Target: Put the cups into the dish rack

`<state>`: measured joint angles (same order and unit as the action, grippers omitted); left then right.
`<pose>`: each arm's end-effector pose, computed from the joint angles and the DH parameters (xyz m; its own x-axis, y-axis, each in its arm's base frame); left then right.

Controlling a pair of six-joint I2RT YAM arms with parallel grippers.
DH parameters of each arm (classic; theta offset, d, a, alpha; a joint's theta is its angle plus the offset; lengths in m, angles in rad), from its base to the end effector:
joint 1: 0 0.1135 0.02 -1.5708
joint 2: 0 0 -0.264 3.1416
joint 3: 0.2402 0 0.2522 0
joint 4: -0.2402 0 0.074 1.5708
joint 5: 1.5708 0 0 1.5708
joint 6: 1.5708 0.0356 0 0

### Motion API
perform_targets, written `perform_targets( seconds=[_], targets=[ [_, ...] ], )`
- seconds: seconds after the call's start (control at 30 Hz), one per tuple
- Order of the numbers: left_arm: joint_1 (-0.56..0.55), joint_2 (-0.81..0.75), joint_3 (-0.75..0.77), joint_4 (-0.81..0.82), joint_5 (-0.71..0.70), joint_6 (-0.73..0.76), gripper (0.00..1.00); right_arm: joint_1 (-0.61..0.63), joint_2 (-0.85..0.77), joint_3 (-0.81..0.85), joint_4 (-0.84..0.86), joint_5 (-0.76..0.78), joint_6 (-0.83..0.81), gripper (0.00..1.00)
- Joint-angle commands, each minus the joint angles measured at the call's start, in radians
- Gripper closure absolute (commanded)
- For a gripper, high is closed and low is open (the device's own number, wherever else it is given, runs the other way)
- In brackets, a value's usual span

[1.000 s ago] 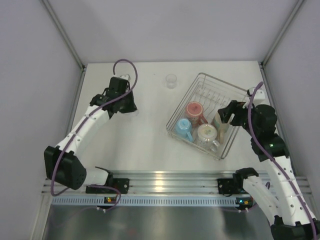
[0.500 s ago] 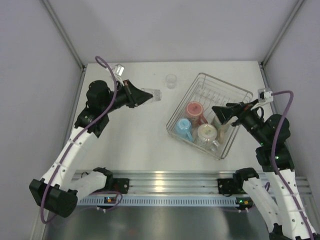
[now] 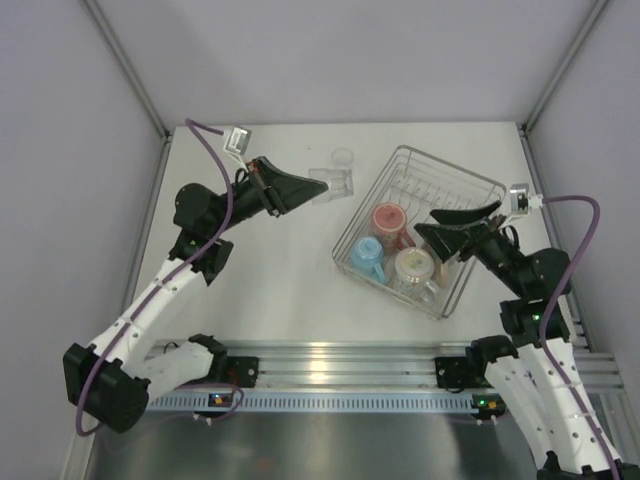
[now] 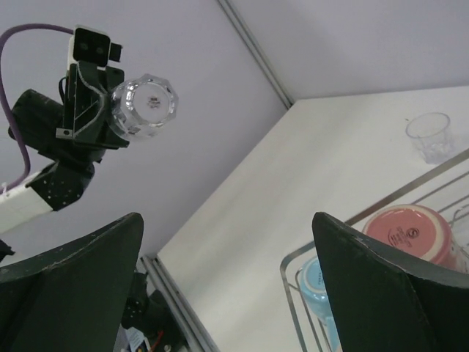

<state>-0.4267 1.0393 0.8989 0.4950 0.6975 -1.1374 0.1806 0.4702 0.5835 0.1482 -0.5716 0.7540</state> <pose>0.2019 -0.1169 0.4014 -0.6528 -0.4673 -0.5962 0.6504 0.0579 -0.7574 0.1162 0.0408 0.3473 -0.2699 0.5360 -0.7999 -0.6590 0.5029 0.5593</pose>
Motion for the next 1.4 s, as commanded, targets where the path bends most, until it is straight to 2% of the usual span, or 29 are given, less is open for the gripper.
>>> perform_targets(
  seconds=[0.0,0.2,0.4,0.57,0.9,1.07,1.27,1.37],
  targets=[
    [-0.059,0.013,-0.003,0.295,-0.029,-0.119,1.00,-0.006,-0.005,-0.030,0.215,-0.050,0.097,0.01],
    [-0.138,0.051,-0.041,0.523,-0.095,-0.211,1.00,0.020,0.011,-0.050,0.307,-0.053,0.140,0.01],
    [-0.193,0.137,-0.034,0.594,-0.124,-0.240,1.00,0.045,0.047,0.028,0.340,-0.039,0.123,0.01],
    [-0.230,0.223,-0.015,0.714,-0.130,-0.295,1.00,0.069,0.091,0.073,0.367,-0.034,0.120,0.01],
    [-0.282,0.288,0.012,0.729,-0.151,-0.283,1.00,0.160,0.186,0.127,0.376,0.019,0.071,0.04],
    [-0.302,0.309,0.021,0.729,-0.148,-0.278,1.00,0.264,0.248,0.148,0.373,0.074,0.012,0.06],
    [-0.317,0.309,0.005,0.729,-0.154,-0.272,1.00,0.371,0.291,0.165,0.383,0.134,-0.038,0.17],
    [-0.319,0.301,0.000,0.729,-0.151,-0.269,1.00,0.396,0.289,0.148,0.410,0.162,-0.036,0.31]
  ],
)
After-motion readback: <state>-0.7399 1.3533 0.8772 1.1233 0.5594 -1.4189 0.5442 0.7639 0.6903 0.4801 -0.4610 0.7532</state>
